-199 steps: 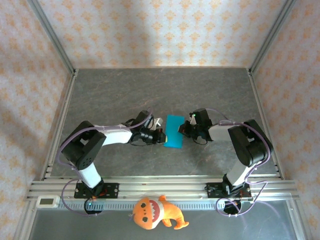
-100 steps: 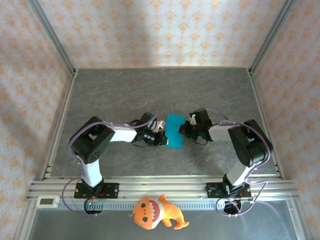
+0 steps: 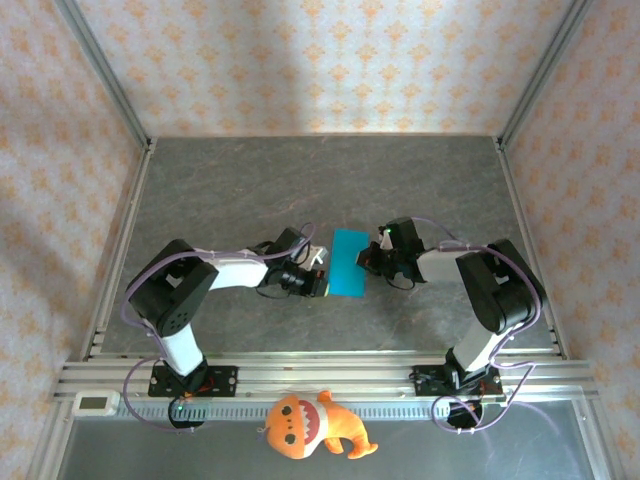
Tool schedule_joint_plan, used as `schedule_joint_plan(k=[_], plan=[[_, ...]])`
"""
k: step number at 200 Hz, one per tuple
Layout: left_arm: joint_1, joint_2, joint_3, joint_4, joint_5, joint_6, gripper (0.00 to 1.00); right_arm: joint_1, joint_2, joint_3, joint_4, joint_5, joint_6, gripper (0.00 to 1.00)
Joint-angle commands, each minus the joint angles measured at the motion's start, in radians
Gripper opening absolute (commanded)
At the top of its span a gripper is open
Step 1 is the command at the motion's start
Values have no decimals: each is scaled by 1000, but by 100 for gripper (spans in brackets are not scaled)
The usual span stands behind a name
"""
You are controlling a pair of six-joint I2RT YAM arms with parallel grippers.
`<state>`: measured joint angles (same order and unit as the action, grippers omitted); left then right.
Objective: Fold a paper plane with a square sheet of paper (pick it up from the middle)
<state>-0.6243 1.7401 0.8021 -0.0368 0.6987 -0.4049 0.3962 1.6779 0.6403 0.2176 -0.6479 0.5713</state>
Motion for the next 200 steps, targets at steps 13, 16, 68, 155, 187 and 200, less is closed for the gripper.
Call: schedule_joint_plan(k=[13, 16, 68, 155, 187, 200], plan=[[-2, -74, 16, -125, -24, 2, 0, -14, 53, -48, -190, 137, -28, 0], [0, -81, 19, -109, -19, -10, 0, -13, 52, -48, -190, 138, -28, 0], [45, -9, 68, 210, 108, -241, 0, -13, 47, -46, -199, 143, -31, 0], [55, 197, 140, 52, 102, -140, 0, -13, 51, -55, -187, 142, -27, 0], [71, 193, 52, -9, 70, -31, 0, -14, 50, -62, -182, 142, -26, 0], [74, 179, 16, 9, 79, -12, 0, -13, 51, -63, -178, 142, -27, 0]])
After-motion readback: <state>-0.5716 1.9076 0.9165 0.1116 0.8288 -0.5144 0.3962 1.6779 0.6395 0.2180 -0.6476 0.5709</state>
